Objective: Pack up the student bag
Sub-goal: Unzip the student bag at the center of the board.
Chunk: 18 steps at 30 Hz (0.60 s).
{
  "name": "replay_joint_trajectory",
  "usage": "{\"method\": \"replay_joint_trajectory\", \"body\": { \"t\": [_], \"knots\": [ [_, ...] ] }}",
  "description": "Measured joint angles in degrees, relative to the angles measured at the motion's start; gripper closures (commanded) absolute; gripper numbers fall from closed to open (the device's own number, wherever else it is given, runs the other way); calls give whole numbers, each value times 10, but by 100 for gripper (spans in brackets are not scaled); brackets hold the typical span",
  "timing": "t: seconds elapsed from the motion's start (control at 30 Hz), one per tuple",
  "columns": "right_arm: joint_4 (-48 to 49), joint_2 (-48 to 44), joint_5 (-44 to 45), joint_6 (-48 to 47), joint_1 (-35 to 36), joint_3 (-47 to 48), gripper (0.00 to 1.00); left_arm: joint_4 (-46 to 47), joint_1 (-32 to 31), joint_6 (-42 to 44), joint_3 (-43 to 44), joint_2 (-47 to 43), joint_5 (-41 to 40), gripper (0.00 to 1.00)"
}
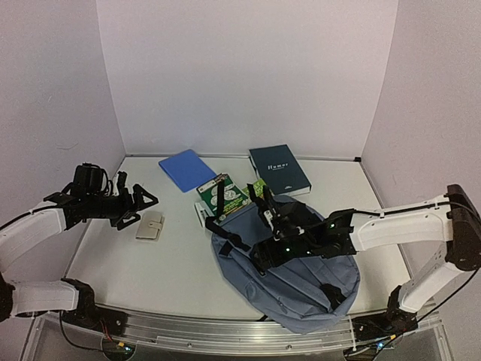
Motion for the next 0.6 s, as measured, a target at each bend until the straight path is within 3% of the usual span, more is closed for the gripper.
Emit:
{"method": "replay_joint_trajectory", "body": {
  "t": [0.43, 0.6],
  "knots": [
    [49, 81, -137, -56, -23, 24, 52, 69, -98, -51, -16, 59, -29, 0],
    [49, 103, -155, -81, -23, 33, 93, 79, -130, -55, 0, 106, -37, 0]
  ]
}}
